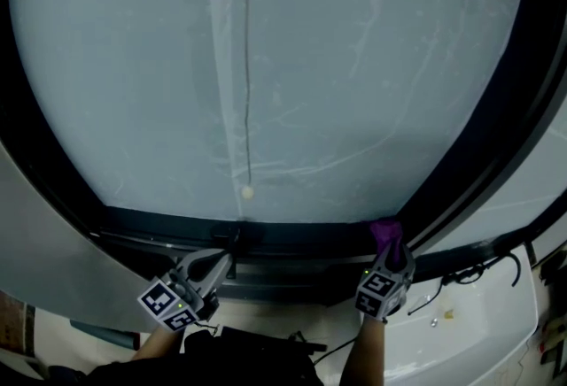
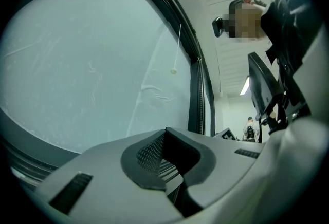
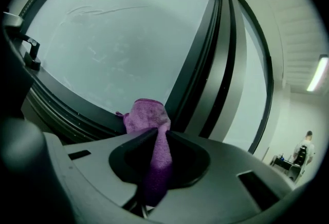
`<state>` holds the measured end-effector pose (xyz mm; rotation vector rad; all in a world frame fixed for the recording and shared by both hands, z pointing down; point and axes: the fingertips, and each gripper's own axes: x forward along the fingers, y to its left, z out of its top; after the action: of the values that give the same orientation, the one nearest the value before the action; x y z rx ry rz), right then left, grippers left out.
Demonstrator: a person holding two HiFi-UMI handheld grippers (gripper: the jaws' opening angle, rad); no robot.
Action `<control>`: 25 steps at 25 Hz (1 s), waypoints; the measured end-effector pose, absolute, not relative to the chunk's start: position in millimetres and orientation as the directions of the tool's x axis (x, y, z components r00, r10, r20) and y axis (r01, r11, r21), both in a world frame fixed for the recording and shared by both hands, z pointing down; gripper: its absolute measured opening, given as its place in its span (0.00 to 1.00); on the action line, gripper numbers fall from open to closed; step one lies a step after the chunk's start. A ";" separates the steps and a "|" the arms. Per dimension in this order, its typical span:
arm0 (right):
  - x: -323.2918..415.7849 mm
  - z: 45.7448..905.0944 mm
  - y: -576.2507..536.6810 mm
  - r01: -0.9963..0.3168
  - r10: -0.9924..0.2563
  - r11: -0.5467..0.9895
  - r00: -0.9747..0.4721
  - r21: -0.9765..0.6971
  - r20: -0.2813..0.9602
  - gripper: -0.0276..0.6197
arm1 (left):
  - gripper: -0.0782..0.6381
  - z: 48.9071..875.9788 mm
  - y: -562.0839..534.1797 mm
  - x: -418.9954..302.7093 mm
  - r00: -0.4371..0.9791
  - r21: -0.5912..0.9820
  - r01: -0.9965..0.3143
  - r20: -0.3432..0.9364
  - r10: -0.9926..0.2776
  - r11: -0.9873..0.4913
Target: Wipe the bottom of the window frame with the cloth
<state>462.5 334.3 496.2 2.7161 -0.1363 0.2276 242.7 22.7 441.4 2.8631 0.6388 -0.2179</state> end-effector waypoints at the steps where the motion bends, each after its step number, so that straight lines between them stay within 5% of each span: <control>1: 460.2 497.1 337.7 -0.123 -0.055 -0.913 0.982 0.389 0.180 0.14 | 0.10 441.9 22.7 243.2 0.895 0.162 0.435 -0.181 0.407 -0.886; 12: 388.3 490.1 359.8 -0.091 -0.039 -0.955 0.982 0.281 0.187 0.13 | 0.10 431.8 28.8 227.6 0.839 0.125 0.536 -0.196 0.509 -0.835; 25: 267.1 464.5 351.0 -0.196 -0.195 -0.980 0.980 0.034 0.032 0.13 | 0.10 432.4 35.6 204.5 0.772 0.133 0.630 -0.216 0.598 -0.765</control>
<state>267.1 351.0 464.5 3.0893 -0.3049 0.0449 204.5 35.6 432.4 2.7681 0.9691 -0.2383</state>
